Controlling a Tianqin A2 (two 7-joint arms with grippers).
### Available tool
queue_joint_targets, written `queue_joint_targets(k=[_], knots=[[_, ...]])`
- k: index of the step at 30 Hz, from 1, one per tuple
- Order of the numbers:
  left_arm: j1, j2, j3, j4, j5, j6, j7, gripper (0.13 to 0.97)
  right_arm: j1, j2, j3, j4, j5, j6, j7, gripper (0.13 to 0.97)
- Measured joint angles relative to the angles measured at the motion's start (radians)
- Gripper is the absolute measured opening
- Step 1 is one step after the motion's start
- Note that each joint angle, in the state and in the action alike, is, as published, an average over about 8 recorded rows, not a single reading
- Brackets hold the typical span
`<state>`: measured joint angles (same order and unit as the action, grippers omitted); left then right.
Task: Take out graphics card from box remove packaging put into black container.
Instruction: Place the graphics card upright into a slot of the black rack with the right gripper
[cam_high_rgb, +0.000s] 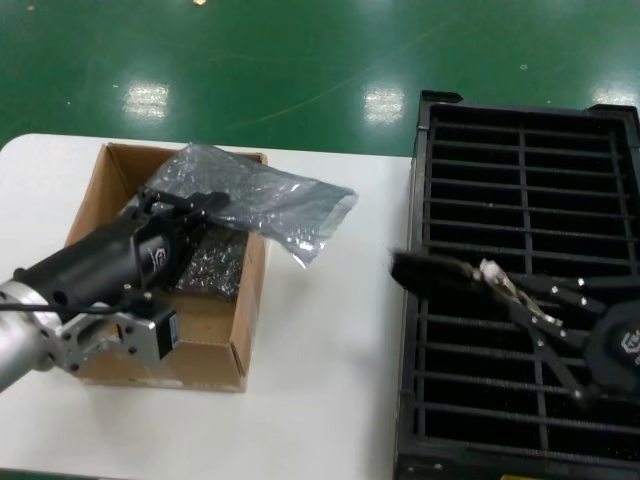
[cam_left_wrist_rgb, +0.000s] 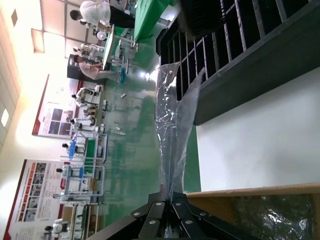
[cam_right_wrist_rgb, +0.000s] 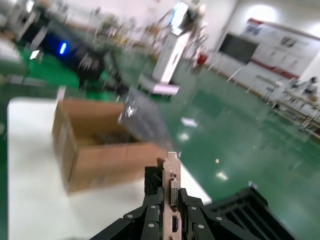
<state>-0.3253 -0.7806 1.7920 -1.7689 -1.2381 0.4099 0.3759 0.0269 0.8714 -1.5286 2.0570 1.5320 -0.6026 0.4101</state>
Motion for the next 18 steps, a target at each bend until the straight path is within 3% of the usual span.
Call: queue_joint_targets(k=[6,18], knots=[[0.0,0.0,0.0,0.0,0.0,0.0,0.0,0.14,0.017,0.061,-0.013,-0.001,-0.052,-0.032,0.023,0.187],[0.0,0.0,0.0,0.0,0.0,0.0,0.0,0.14,0.02,0.068,-0.015,-0.001,-0.058,-0.037,0.025,0.187]])
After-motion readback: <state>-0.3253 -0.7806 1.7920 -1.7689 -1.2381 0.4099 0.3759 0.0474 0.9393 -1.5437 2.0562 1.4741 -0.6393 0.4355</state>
